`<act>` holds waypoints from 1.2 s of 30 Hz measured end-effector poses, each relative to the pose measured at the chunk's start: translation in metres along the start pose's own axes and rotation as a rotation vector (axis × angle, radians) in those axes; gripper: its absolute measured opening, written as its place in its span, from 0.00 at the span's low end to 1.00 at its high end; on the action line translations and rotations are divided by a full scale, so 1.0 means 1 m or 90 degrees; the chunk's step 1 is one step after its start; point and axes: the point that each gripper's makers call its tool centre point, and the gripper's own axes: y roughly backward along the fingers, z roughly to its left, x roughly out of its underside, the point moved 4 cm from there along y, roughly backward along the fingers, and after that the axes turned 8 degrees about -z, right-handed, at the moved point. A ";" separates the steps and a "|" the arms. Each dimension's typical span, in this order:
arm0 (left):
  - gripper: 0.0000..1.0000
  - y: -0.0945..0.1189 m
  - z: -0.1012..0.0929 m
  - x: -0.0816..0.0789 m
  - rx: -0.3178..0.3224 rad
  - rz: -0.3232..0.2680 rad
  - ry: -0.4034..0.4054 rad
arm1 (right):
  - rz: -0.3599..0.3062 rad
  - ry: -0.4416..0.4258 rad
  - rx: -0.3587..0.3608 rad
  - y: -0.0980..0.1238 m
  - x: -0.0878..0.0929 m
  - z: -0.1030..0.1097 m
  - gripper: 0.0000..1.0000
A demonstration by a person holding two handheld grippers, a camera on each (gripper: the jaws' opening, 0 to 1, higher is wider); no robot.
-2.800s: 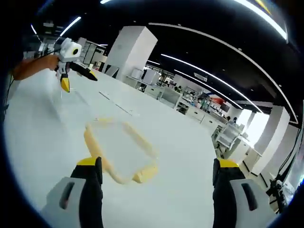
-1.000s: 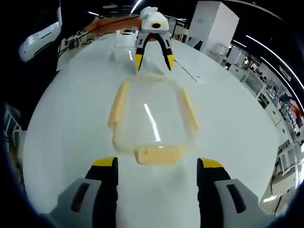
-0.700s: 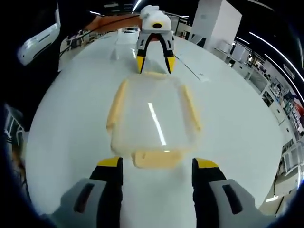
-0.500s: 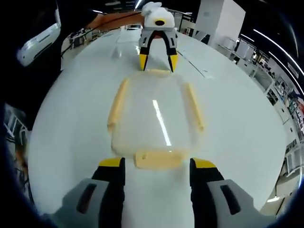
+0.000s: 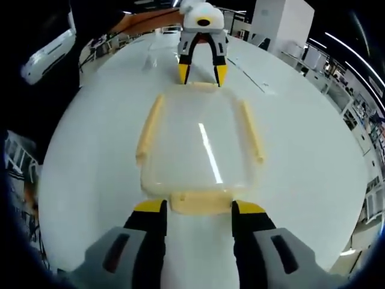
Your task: Snap each plastic latch of the storage box into its locked position after aligning the lid with the box until every specified latch is closed and the lid sits flush.
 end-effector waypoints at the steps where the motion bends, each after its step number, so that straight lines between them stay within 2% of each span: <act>1: 0.43 0.000 0.000 0.000 0.001 -0.001 0.000 | 0.001 0.000 0.000 0.000 0.000 -0.001 0.44; 7: 0.40 0.000 0.000 0.000 0.000 0.000 0.001 | 0.004 -0.001 0.001 0.000 0.001 -0.003 0.40; 25: 0.41 -0.001 0.001 0.003 0.003 -0.005 0.017 | 0.009 -0.017 0.004 -0.004 -0.002 -0.003 0.40; 36: 0.40 0.000 -0.001 0.003 0.002 -0.003 0.020 | 0.040 -0.019 0.016 -0.005 -0.005 -0.004 0.40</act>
